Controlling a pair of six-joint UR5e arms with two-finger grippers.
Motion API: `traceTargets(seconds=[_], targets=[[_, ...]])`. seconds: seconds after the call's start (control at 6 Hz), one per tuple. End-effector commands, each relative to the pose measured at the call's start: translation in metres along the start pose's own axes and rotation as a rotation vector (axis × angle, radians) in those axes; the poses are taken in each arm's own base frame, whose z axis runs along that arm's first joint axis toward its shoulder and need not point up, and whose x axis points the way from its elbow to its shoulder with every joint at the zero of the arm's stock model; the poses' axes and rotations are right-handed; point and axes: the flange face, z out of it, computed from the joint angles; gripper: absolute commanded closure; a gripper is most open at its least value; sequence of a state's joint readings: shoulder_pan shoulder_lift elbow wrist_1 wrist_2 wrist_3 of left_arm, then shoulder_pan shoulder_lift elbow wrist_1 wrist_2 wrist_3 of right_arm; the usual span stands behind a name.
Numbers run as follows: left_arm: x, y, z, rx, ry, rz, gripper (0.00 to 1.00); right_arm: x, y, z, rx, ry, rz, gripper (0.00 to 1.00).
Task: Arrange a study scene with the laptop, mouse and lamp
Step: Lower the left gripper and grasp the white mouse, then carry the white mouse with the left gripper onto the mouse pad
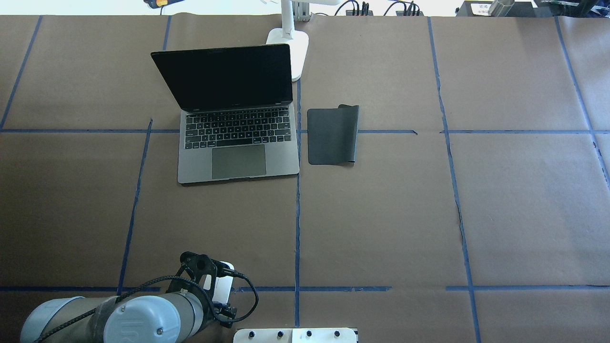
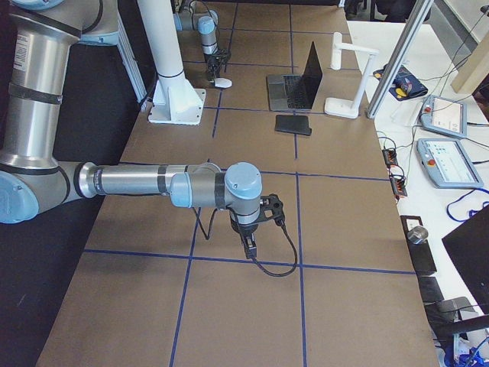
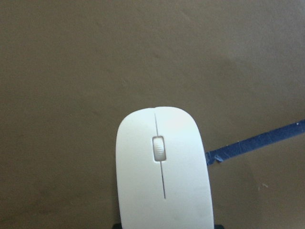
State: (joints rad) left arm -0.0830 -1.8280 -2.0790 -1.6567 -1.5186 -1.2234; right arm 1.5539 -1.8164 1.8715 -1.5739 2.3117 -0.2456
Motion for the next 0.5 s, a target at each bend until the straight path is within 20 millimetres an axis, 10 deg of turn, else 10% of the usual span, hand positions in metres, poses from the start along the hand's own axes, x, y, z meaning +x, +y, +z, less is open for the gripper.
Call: traceTargets(seconds=[0.0,0.33], targets=[[0.001,-0.041,-0.018,0.063,0.022,-0.049,0.95,-0.001,-0.001,0.0,0.0,0.0,-0.002,0.0],[0.023,-0.079,-0.046,0.129,0.084,-0.088,0.96,0.0,-0.001,0.0,0.001,0.0,-0.001,0.0]])
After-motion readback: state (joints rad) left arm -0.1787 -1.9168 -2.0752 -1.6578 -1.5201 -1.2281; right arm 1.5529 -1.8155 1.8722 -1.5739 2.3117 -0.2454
